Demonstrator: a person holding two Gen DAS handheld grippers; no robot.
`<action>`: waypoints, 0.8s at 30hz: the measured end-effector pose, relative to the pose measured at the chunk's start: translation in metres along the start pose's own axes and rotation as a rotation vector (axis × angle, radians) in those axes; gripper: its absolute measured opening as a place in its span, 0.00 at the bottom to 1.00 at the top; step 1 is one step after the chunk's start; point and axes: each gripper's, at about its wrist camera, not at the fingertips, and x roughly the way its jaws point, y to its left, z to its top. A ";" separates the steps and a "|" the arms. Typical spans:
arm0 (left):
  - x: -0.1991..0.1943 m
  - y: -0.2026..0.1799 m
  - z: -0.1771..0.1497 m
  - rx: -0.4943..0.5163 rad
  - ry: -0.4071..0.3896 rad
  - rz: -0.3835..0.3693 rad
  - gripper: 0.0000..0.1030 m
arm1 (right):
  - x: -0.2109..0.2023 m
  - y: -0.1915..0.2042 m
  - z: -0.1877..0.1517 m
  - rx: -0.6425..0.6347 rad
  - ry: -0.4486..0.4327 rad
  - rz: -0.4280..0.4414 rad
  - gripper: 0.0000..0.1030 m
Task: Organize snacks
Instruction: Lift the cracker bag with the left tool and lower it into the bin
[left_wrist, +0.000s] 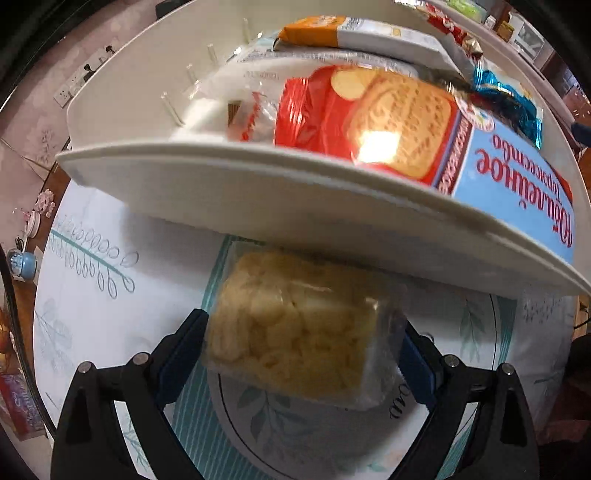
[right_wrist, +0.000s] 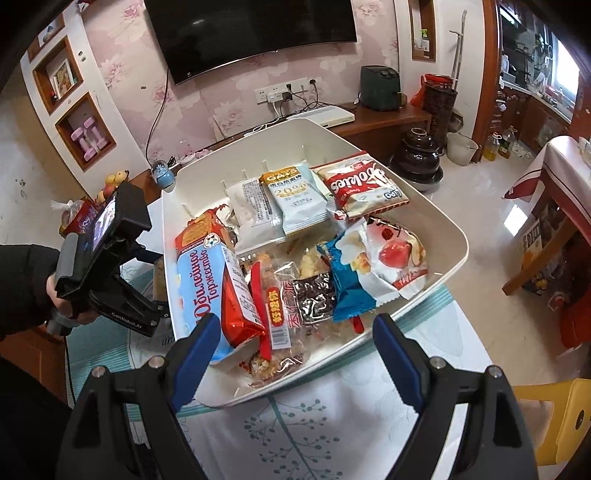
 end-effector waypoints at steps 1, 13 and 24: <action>0.000 0.001 0.000 0.000 -0.010 -0.005 0.91 | 0.000 -0.001 0.000 0.001 0.001 -0.001 0.83; -0.013 -0.007 -0.012 0.004 -0.091 0.013 0.74 | -0.001 -0.011 -0.006 0.043 0.013 -0.026 0.83; -0.028 -0.025 -0.054 -0.035 -0.078 0.024 0.73 | 0.006 -0.039 -0.006 0.189 0.073 -0.076 0.83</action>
